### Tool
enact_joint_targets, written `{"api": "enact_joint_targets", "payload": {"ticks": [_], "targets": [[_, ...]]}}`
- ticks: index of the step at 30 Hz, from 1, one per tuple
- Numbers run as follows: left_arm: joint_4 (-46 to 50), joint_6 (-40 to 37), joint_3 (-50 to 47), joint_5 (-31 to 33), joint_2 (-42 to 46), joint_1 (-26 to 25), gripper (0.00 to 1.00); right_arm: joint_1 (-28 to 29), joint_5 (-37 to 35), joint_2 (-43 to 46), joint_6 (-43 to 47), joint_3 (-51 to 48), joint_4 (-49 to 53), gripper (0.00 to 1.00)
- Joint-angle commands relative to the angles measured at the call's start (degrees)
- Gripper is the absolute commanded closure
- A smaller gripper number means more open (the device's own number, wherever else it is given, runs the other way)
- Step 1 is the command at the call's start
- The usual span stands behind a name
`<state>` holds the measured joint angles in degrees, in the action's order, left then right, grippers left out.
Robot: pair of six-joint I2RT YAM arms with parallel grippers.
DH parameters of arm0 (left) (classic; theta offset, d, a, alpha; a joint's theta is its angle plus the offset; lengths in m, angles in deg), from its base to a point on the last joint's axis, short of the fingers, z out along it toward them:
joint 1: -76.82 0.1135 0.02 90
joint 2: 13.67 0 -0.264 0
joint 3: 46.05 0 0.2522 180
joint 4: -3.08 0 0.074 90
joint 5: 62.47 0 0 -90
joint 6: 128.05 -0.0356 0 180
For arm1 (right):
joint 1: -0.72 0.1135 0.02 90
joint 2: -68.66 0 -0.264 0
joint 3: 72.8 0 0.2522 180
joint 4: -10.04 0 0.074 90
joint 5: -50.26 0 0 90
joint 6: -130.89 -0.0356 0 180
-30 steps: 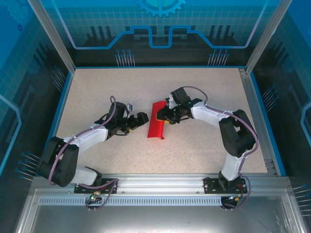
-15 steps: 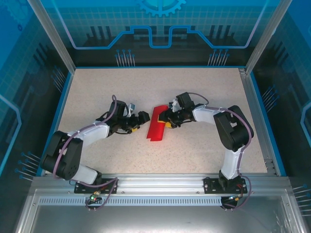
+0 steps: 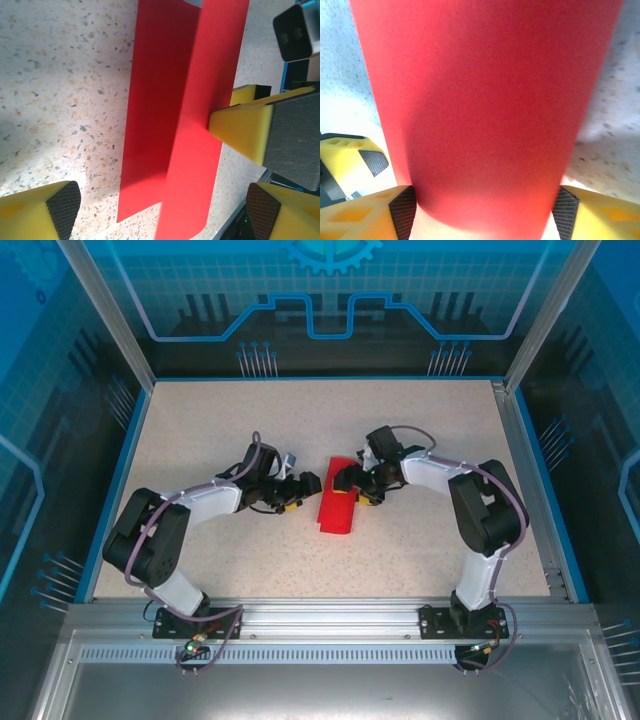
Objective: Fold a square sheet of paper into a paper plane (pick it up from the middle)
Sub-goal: Fold the square sheet of paper in half at the center of the table.
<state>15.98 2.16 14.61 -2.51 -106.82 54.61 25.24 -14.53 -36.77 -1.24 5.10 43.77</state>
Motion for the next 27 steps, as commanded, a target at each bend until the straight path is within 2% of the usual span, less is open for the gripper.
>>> {"api": "enact_joint_targets", "payload": {"ticks": [1,8,17,21,24,27], "targets": [[1.21,-2.31,2.12,-3.22,-1.86,-0.55,0.11,-1.65,-0.73,3.04,0.31,-2.16,0.81,0.25],[-1.24,-2.24,5.13,-9.07,-6.25,-2.43,0.27,-1.92,0.42,3.32,-0.56,-3.83,-1.38,0.25],[-2.93,-1.97,7.57,-12.91,-10.55,-3.16,0.5,-1.92,1.38,2.9,-1.8,-5.1,-3.79,0.26],[-3.29,-1.53,8.42,-13.02,-11.86,-3.44,0.66,-1.93,1.68,2.9,-1.8,-5.36,-4.06,0.26],[-2.73,-1.57,9.08,-12.38,-12.58,-3.44,0.84,-2.05,1.6,3.56,-1.78,-5.98,-4.53,0.26],[-1.52,-1.97,9.28,-10.69,-12.76,-3.46,0.95,-2.37,1.79,5.3,-2.02,-7.56,-6.36,0.26]]}}
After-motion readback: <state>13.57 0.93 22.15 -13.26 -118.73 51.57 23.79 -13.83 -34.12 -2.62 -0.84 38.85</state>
